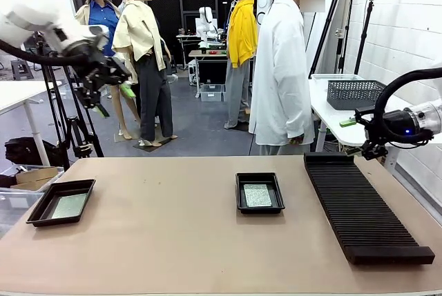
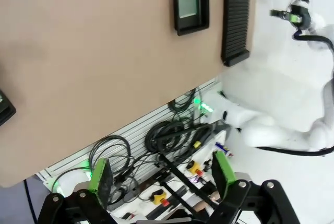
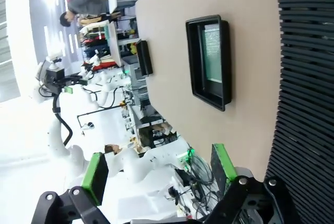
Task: Inspect and transfer BCBs to ESD trays.
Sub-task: Pick up the ESD tray and place it on the left side of the table.
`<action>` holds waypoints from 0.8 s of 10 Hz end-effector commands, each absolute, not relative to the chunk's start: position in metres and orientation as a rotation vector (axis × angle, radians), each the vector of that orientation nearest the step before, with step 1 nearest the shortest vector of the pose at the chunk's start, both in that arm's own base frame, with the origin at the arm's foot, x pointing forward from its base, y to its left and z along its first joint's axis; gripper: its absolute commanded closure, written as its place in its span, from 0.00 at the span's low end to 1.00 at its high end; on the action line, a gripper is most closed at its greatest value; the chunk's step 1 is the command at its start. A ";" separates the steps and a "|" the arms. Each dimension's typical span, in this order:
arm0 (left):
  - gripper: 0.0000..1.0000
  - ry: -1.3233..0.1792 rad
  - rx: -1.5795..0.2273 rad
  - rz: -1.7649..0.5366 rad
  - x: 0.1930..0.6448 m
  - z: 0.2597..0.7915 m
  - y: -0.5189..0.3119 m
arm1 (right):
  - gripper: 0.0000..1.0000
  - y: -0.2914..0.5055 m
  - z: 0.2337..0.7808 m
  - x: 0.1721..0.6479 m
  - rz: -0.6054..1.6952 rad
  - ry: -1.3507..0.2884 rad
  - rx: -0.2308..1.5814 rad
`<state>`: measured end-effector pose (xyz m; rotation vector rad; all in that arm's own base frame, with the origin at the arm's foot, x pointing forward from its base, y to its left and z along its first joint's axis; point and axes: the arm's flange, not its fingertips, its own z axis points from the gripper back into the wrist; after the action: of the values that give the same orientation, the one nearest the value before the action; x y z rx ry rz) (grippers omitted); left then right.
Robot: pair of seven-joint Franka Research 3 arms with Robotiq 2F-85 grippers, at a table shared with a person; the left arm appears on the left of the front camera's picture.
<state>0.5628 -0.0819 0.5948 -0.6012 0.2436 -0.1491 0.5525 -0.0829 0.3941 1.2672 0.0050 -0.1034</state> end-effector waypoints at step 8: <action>0.00 0.218 -0.358 -0.220 0.587 0.529 -0.245 | 0.00 -0.103 0.390 0.547 -0.087 -0.061 1.352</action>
<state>0.5783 -0.2346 0.5276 -0.3893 0.2346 -0.2380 0.5441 -0.1069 0.3892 1.3636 -0.0844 -0.0888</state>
